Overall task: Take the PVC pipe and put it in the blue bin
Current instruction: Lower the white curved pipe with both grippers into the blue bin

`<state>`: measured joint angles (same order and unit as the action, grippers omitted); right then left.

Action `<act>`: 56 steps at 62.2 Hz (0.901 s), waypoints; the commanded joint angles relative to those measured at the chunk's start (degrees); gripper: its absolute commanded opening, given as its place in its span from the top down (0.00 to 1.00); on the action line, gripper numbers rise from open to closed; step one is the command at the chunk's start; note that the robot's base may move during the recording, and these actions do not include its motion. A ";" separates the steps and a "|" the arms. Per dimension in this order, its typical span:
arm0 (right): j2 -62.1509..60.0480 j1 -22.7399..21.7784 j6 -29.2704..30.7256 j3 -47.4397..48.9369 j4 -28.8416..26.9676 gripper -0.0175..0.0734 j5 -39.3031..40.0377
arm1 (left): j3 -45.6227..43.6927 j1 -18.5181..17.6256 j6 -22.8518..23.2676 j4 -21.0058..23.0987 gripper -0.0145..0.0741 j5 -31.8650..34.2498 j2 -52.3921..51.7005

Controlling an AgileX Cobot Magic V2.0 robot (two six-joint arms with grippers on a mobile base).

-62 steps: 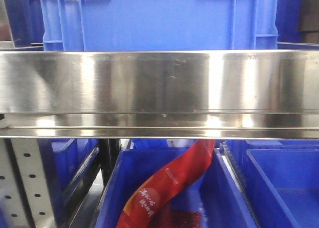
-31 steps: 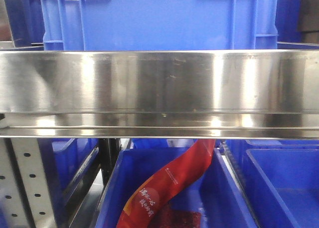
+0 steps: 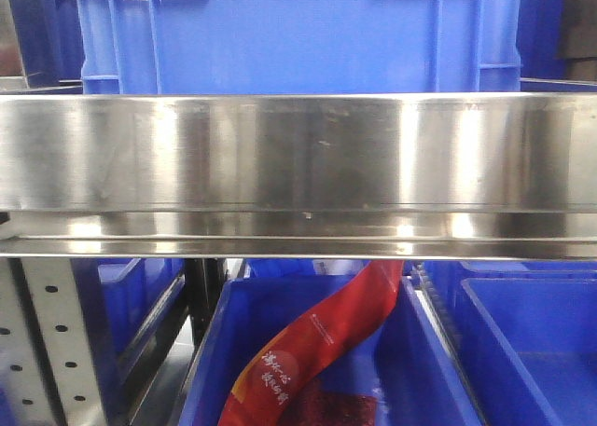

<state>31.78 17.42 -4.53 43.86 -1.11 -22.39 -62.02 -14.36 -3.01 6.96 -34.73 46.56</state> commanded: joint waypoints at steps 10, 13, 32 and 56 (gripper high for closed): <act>8.15 -0.09 2.54 10.58 -0.56 0.99 -9.81 | -11.28 -0.29 0.07 6.08 0.96 -4.52 9.40; 10.47 -0.09 2.52 12.72 -0.83 0.99 -10.95 | -13.18 -0.29 0.07 7.63 0.96 -4.52 11.68; 24.59 1.07 8.64 24.75 -11.36 0.99 -14.27 | -25.07 -1.92 0.19 11.98 0.96 -6.89 24.98; 42.34 9.38 8.64 41.32 -12.77 0.99 -18.76 | -40.89 -10.81 12.19 -4.11 0.96 -14.18 39.65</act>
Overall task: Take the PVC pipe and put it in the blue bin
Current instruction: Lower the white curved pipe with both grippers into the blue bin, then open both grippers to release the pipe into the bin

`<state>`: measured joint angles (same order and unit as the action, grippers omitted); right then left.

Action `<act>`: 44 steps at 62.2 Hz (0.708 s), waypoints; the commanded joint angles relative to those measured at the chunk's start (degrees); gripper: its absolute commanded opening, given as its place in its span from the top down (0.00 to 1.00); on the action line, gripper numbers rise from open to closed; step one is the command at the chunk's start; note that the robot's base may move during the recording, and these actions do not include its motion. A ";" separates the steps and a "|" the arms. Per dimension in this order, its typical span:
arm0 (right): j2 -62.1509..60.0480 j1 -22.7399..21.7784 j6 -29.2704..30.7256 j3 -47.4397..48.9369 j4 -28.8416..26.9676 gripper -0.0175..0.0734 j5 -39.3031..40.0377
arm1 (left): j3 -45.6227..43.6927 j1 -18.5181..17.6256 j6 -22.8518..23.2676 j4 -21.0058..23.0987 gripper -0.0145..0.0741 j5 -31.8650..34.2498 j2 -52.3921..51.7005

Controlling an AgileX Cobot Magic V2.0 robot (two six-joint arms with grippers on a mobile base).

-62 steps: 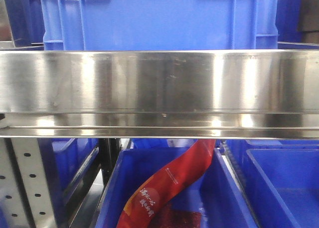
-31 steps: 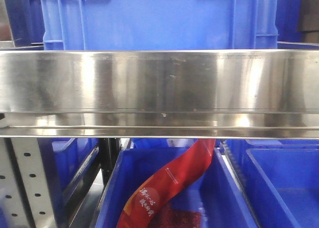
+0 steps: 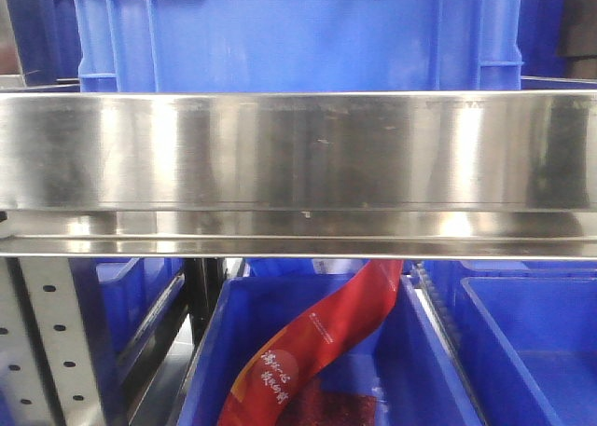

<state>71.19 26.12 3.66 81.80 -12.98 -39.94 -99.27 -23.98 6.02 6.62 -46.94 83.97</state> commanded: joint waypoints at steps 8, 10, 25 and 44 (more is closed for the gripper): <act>7.45 0.81 0.45 8.22 -2.94 0.99 -2.92 | -7.41 -1.38 3.64 -4.63 0.96 -2.69 5.60; 8.89 0.81 0.45 9.70 -3.19 0.99 -3.04 | -8.03 -1.38 3.64 -4.63 0.96 -2.69 6.49; 15.59 0.92 0.45 15.63 -5.34 0.99 -4.46 | -11.15 -0.68 6.50 -4.23 0.96 -0.53 11.22; 19.47 0.92 0.45 16.64 -7.28 0.99 -3.36 | -13.04 0.24 6.81 -2.63 0.96 0.03 15.32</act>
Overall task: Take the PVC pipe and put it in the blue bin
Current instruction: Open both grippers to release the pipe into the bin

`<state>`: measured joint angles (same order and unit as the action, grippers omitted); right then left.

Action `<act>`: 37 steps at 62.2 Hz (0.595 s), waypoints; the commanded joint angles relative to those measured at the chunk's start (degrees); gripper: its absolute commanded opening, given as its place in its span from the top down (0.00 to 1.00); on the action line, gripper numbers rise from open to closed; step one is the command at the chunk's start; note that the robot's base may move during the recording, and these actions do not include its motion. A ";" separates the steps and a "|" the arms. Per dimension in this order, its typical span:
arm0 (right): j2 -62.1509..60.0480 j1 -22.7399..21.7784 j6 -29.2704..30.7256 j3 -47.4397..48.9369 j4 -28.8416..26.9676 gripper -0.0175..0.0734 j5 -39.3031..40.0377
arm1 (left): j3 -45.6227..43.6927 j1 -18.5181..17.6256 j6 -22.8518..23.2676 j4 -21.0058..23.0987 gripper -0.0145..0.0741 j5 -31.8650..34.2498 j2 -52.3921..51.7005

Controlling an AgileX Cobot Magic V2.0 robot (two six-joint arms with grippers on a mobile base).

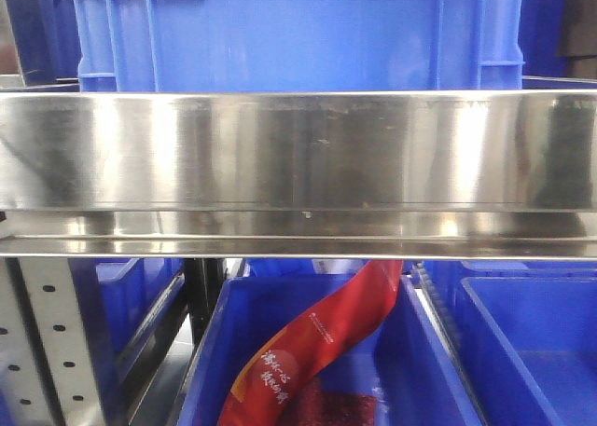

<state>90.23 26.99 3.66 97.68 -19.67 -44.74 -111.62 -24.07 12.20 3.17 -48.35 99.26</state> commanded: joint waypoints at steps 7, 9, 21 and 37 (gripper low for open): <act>0.42 0.06 0.45 0.75 -0.58 0.97 1.44 | -0.69 0.33 0.62 0.81 0.96 1.44 0.03; 0.42 0.06 0.45 0.81 -0.58 0.94 1.44 | -0.69 0.33 0.51 0.81 0.96 1.44 0.05; 0.42 0.06 0.45 0.81 -0.58 0.64 1.44 | -0.69 0.33 0.51 0.81 0.96 1.33 0.15; 0.42 0.06 0.45 0.81 -1.43 0.44 1.44 | -0.69 0.33 0.27 0.81 0.51 -0.53 0.15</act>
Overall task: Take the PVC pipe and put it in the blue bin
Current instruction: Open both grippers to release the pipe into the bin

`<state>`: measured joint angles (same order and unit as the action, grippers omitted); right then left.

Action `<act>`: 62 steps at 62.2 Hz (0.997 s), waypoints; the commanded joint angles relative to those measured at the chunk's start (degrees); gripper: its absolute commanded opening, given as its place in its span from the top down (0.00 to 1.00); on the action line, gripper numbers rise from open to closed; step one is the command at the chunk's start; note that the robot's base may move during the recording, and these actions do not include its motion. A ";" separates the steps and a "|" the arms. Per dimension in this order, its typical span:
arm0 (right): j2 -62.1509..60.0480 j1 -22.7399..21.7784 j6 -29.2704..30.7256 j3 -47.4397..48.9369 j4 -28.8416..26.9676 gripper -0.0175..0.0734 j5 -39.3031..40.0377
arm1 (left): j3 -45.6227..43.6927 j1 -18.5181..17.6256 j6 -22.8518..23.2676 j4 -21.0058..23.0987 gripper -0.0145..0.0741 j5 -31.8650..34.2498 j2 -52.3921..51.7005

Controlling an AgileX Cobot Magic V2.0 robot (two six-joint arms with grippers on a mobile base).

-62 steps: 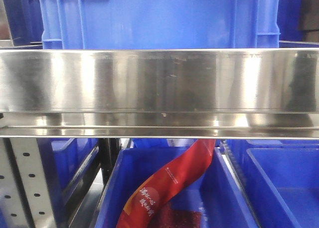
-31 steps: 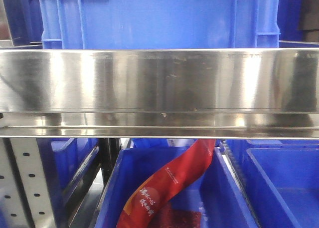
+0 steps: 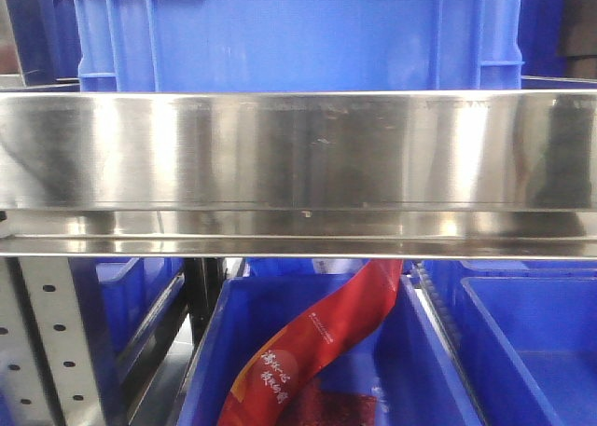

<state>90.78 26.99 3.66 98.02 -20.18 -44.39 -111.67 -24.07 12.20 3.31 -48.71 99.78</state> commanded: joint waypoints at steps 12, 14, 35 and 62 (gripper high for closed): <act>-0.13 0.06 0.45 0.47 -1.45 0.44 0.69 | -0.65 0.33 0.16 0.68 0.30 -0.39 -0.37; -0.13 0.06 0.45 0.47 -1.45 0.44 0.49 | -0.65 0.33 0.16 0.68 0.30 -0.39 -0.37; -0.13 -0.44 0.45 1.35 -0.56 0.56 1.22 | -0.65 0.33 0.16 -5.01 0.34 -0.90 -0.73; -0.13 -0.56 0.45 1.89 0.67 0.99 4.27 | -0.65 0.33 0.06 -4.90 0.96 -3.37 -0.85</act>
<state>90.78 26.77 3.66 99.36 -20.15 -41.44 -111.67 -24.07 12.20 -1.63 -52.53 99.57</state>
